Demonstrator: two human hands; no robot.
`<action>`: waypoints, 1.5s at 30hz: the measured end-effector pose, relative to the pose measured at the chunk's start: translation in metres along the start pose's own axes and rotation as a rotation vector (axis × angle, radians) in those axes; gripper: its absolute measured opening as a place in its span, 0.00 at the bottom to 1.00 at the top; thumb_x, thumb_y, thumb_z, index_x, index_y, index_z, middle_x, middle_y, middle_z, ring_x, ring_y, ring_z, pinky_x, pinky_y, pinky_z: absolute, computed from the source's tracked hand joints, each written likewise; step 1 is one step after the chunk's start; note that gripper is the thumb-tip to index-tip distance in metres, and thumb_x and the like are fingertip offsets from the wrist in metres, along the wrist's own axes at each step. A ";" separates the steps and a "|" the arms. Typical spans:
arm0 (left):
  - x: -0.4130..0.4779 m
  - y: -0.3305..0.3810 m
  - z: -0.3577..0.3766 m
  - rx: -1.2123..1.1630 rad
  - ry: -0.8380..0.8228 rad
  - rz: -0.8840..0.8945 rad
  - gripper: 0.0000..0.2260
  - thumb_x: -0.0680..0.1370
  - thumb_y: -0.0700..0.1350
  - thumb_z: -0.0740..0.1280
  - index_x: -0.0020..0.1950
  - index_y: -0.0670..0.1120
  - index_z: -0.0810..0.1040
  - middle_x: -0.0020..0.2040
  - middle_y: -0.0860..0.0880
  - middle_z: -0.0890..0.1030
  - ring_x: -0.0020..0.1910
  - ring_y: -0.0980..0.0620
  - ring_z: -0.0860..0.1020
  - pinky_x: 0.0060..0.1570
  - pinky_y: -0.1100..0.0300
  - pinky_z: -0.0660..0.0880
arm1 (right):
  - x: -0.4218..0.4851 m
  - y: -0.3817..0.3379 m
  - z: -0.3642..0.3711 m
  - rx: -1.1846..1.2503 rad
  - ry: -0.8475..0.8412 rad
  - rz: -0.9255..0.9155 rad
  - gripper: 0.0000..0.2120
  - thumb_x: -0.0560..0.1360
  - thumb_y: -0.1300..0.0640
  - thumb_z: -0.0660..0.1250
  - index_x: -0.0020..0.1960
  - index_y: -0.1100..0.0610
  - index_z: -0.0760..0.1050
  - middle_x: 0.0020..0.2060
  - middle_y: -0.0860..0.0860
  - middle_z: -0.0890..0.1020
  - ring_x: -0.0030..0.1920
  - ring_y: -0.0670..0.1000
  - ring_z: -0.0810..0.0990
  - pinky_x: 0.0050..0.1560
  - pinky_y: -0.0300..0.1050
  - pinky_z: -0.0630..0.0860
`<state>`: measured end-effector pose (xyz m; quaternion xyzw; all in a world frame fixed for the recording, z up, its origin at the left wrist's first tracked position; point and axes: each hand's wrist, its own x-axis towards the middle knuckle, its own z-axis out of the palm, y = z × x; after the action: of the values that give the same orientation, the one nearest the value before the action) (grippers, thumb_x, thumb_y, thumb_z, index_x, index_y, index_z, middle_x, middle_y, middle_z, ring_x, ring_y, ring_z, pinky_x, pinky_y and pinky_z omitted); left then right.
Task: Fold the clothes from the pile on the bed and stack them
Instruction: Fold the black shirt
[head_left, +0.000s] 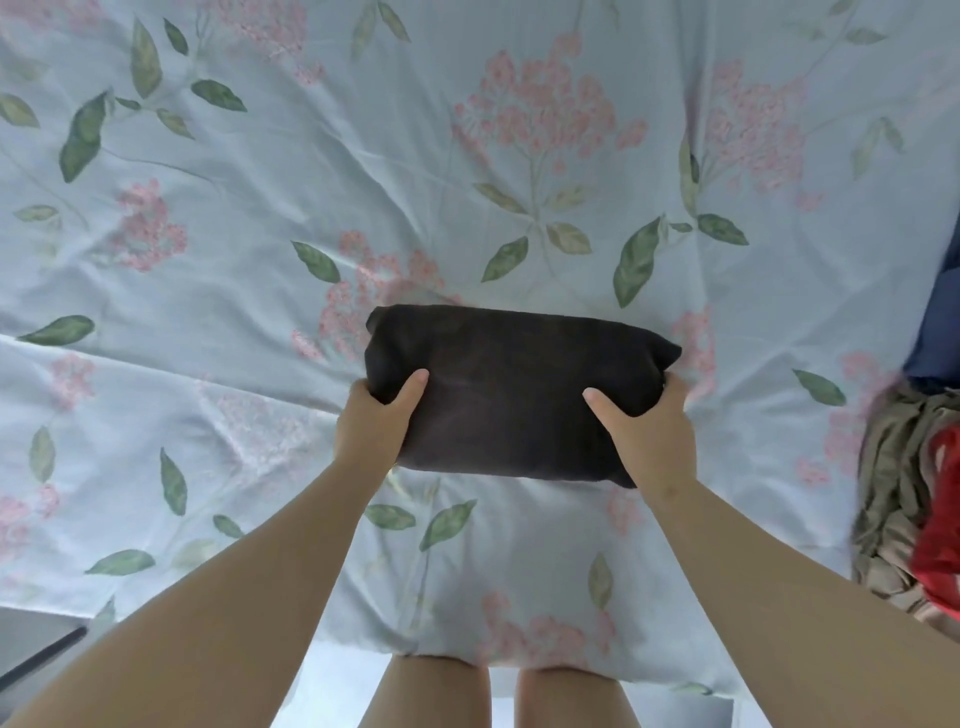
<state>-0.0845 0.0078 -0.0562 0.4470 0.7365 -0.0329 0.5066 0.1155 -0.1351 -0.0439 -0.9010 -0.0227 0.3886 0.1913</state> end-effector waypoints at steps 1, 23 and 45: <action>-0.002 0.004 -0.001 -0.017 -0.036 -0.032 0.21 0.73 0.61 0.67 0.54 0.45 0.73 0.48 0.46 0.78 0.48 0.43 0.78 0.44 0.50 0.79 | -0.002 -0.001 -0.003 0.012 -0.029 0.012 0.40 0.68 0.39 0.71 0.73 0.51 0.57 0.63 0.52 0.73 0.61 0.59 0.74 0.60 0.55 0.73; -0.209 0.196 0.074 -0.031 -0.290 0.336 0.18 0.76 0.58 0.65 0.54 0.45 0.74 0.46 0.44 0.78 0.45 0.41 0.77 0.30 0.58 0.70 | -0.056 0.024 -0.279 0.275 0.241 -0.170 0.21 0.73 0.45 0.68 0.57 0.59 0.73 0.48 0.54 0.78 0.48 0.55 0.75 0.49 0.47 0.70; -0.320 0.248 0.389 1.072 -0.203 0.989 0.30 0.78 0.52 0.63 0.75 0.47 0.54 0.73 0.46 0.61 0.69 0.42 0.64 0.63 0.48 0.67 | 0.098 0.172 -0.483 -0.225 0.318 0.008 0.37 0.75 0.40 0.61 0.76 0.49 0.47 0.76 0.55 0.52 0.73 0.63 0.54 0.67 0.64 0.57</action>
<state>0.3934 -0.2393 0.1038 0.9080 0.2812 -0.1975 0.2397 0.5082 -0.4342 0.1276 -0.9668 -0.0318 0.2373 0.0888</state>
